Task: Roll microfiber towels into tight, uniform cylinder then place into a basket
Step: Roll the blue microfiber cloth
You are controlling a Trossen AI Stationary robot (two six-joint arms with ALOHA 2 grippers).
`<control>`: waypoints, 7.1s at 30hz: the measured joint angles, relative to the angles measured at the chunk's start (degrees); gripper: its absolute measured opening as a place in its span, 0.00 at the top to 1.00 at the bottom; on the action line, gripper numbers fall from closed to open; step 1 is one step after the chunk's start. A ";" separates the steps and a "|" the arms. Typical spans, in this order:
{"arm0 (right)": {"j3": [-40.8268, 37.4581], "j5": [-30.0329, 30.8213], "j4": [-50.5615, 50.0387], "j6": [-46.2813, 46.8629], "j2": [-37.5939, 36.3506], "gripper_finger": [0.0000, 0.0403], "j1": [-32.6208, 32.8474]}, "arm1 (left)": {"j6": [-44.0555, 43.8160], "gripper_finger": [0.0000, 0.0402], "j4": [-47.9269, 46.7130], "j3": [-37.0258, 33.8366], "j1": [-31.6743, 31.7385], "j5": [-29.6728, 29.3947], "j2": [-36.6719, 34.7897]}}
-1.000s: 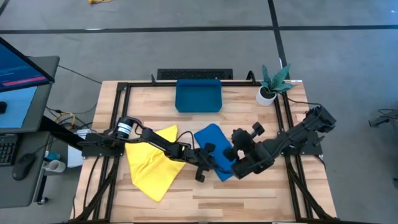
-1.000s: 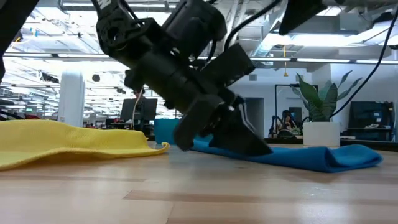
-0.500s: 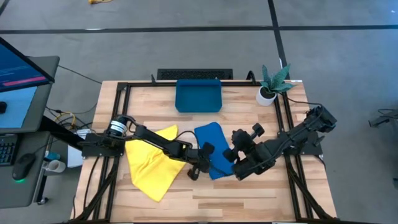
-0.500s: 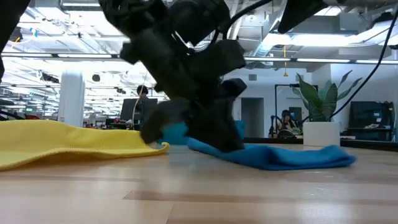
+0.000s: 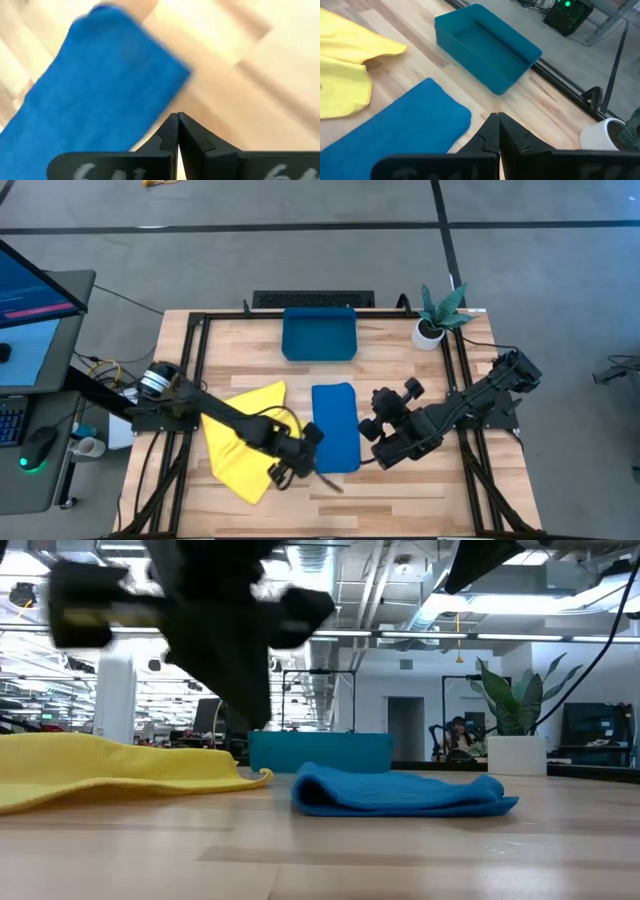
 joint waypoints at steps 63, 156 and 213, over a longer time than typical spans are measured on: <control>-0.11 -26.42 34.74 -53.12 22.67 0.57 9.23 | -11.43 0.61 23.11 -7.18 -6.41 -16.14 5.23; 21.14 -25.30 6.39 -38.27 26.08 0.98 12.36 | -20.59 1.00 -9.20 12.36 -11.55 -35.14 5.38; 5.57 -33.66 9.70 -29.01 26.18 0.99 6.51 | -14.23 0.81 -5.42 9.10 9.07 -8.86 5.07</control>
